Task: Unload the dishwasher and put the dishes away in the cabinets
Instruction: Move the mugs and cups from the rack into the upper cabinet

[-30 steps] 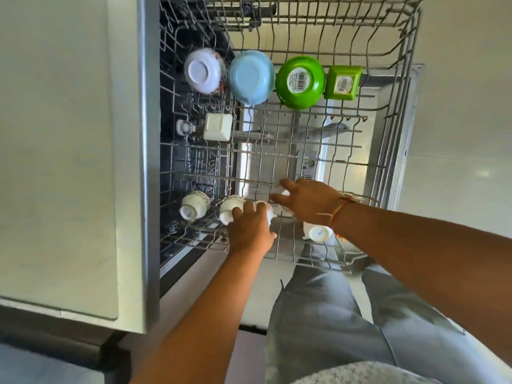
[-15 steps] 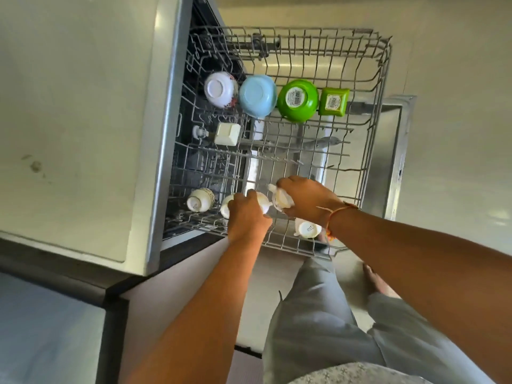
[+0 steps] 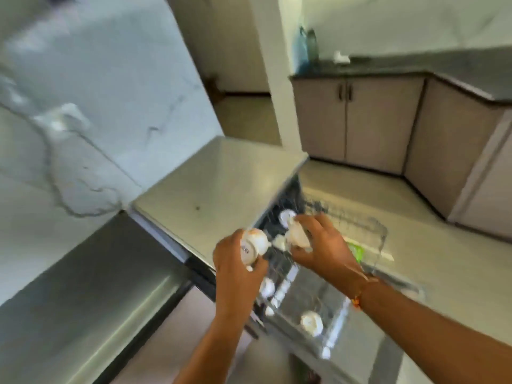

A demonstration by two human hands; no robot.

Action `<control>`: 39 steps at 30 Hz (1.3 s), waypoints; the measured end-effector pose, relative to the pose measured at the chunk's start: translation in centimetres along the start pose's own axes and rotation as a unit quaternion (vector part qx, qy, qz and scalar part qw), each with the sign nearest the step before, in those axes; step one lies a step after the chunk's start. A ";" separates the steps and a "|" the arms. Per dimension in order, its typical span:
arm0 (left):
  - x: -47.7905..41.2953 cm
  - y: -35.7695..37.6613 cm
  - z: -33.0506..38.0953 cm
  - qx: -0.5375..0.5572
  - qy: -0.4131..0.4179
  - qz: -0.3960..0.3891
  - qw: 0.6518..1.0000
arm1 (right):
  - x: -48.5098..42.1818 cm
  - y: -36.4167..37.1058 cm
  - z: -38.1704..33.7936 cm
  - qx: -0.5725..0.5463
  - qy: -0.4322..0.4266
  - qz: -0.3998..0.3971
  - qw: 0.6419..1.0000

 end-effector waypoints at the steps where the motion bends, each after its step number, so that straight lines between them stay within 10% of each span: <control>1: 0.7 -1.9 0.5 0.025 -0.018 0.033 0.999 | 0.1 -0.6 -1.5 -0.007 -0.018 0.010 1.000; 10: 6.9 -27.9 3.5 0.011 0.070 0.398 0.914 | -0.6 -2.0 -28.0 -0.066 -0.319 0.002 0.946; 17: 7.9 -43.4 1.7 -0.035 0.075 0.492 0.867 | -3.0 1.9 -44.6 -0.105 -0.458 -0.032 0.882; 26: -0.9 -62.8 -3.2 -0.053 0.089 0.466 0.879 | -14.0 9.8 -63.3 -0.099 -0.482 0.017 0.870; 39: -20.5 -78.5 -13.5 -0.192 -0.136 0.272 0.933 | -32.0 17.8 -77.7 0.065 -0.357 0.007 0.932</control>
Point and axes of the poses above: each hand's wrist, its own x-axis away from the middle knuckle, its own y-axis out of the palm, z = x × y, the point moved 3 cm from there along -x, towards the middle knuckle, and after that the axes turned 12 degrees about -z, right-handed, at the moved point
